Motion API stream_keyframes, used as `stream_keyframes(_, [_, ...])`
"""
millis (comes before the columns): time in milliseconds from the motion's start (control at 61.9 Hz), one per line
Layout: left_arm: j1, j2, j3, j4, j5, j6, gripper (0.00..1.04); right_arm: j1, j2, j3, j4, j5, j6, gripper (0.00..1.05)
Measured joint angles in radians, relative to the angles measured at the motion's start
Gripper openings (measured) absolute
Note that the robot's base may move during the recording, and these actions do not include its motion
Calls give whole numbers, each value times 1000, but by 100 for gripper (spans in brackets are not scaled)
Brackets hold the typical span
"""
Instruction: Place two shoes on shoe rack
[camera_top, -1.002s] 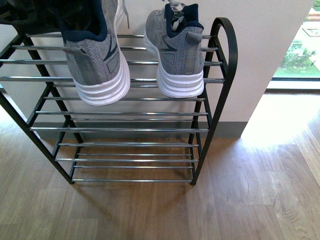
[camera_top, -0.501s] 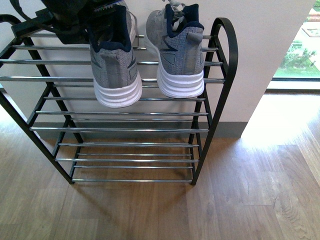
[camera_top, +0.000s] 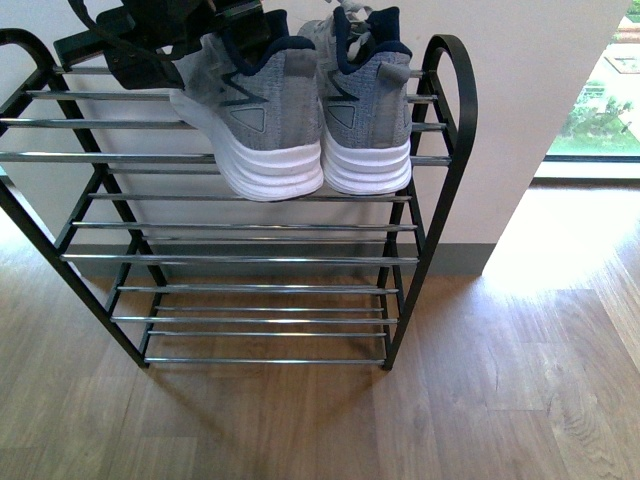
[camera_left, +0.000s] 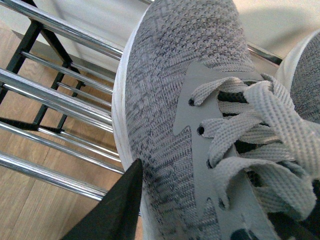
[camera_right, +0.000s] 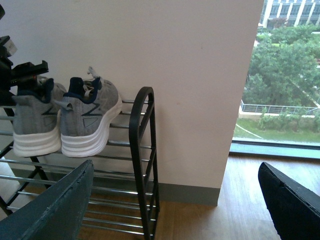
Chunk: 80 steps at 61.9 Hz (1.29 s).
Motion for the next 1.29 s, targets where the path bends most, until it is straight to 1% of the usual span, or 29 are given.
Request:
stream_keyframes(97, [-3,-19,-15,24,-8,1,72,0,0,0,0,0,0,95])
stream_keyframes(145, [-4,-31,-22,32,-8,3,79,0,0,0,0,0,0,95])
stream_keyframes(210, [-4,-54,-26,34,-11,5,92,0,0,0,0,0,0,95])
stream_keyframes(242, [-3,-64,-27,33,-10,5,96,0,0,0,0,0,0,95])
stream_keyframes(259, [-3,-66,-27,34,-10,5,97,0,0,0,0,0,0,95])
stream_keyframes(323, [-2,-80,-27,33,-14,7,95,0,0,0,0,0,0,95])
stream_keyframes(582, [2,-109,-85,44,-20,21,95,0,0,0,0,0,0,95])
stream_keyframes(663, [2,-169,-130,72,-38,36,95,0,0,0,0,0,0,95])
stream_keyframes(743, [-1,-237,-179,101,-78,63,95,0,0,0,0,0,0,95])
stream_keyframes(776, [-3,-271,-210,122,-106,81,95,0,0,0,0,0,0,95])
stream_keyframes(889, [-12,-393,-324,196,-158,137,95,0,0,0,0,0,0,95])
stream_keyframes(970, [-14,-536,-444,256,-196,179,95,0,0,0,0,0,0,95])
stream_keyframes(1099, [-12,-705,-581,295,-223,221,95,0,0,0,0,0,0,95])
stream_keyframes(1164, [-11,-827,-674,319,-261,274,95,0,0,0,0,0,0,95])
stream_keyframes(1293, [4,-1023,-810,328,-276,338,95,0,0,0,0,0,0,95])
